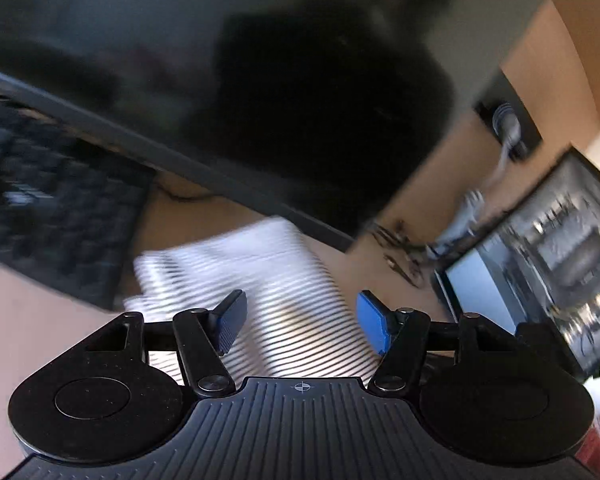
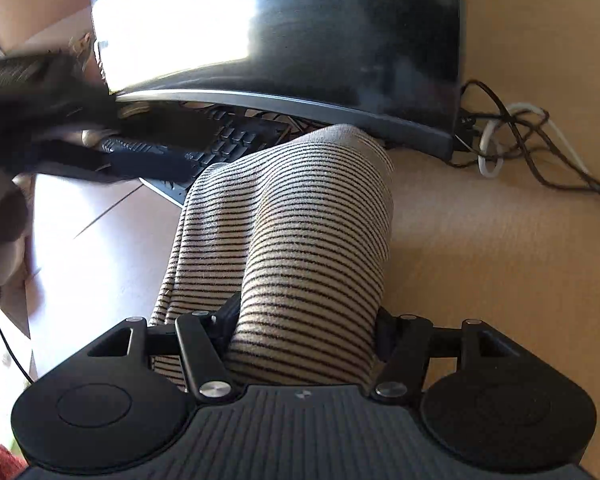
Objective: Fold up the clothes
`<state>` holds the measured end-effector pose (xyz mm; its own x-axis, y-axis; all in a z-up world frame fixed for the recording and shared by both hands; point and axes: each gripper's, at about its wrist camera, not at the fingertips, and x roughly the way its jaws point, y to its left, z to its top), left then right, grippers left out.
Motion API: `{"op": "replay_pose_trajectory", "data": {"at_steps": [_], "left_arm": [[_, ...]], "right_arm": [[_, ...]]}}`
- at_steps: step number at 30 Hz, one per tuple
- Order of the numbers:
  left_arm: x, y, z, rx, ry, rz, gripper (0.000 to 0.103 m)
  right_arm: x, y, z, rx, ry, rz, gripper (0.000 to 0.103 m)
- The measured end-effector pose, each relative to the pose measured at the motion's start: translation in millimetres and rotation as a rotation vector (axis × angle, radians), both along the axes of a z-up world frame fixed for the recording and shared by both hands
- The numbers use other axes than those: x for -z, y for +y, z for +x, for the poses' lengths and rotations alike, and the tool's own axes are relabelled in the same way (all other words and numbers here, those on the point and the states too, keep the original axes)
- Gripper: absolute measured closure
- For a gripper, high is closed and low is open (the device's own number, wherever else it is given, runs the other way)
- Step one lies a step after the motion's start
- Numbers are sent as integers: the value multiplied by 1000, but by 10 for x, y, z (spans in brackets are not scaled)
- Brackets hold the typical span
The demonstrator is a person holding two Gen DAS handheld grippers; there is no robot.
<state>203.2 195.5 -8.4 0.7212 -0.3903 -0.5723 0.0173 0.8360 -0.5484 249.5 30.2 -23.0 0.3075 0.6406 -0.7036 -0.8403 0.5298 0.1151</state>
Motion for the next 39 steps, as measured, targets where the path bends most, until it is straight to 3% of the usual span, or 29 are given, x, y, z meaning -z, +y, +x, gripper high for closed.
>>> {"op": "replay_pose_trajectory", "data": {"at_steps": [2, 5, 9, 13, 17, 22, 23, 26, 28, 31, 32, 33, 35, 39], "left_arm": [[166, -35, 86, 19, 34, 0, 39], [358, 80, 47, 33, 59, -78, 45], [440, 152, -73, 49, 68, -57, 67], [443, 174, -123, 43, 58, -73, 69], [433, 193, -218, 49, 46, -66, 69], [437, 284, -356, 14, 30, -93, 68], [444, 317, -379, 7, 27, -103, 68], [406, 352, -383, -1, 11, -113, 68], [334, 322, -344, 13, -17, -95, 68], [288, 238, -264, 47, -25, -52, 68], [292, 204, -246, 57, -19, -36, 68], [313, 164, -247, 66, -8, -22, 68], [334, 76, -288, 76, -4, 3, 68], [311, -51, -361, 85, -8, 67, 67]], "right_arm": [[-20, -10, -47, -11, -18, -10, 42], [-37, -98, -19, -3, 34, 1, 40], [-165, -442, 243, 33, 204, 145, 28], [-227, -486, 572, 85, 335, 264, 23], [78, -338, 857, 138, 418, 272, 23], [505, -122, 1015, 138, 683, 333, 24], [554, -106, 1021, 131, 731, 344, 30], [338, -202, 909, 99, 694, 407, 42], [123, -343, 795, 91, 610, 448, 44], [-38, -521, 686, 105, 443, 383, 47], [-89, -580, 649, 109, 387, 360, 54], [-89, -605, 605, 120, 327, 303, 69], [11, -633, 491, 140, 219, 173, 66], [-64, -705, 227, 120, 114, 149, 66]]}}
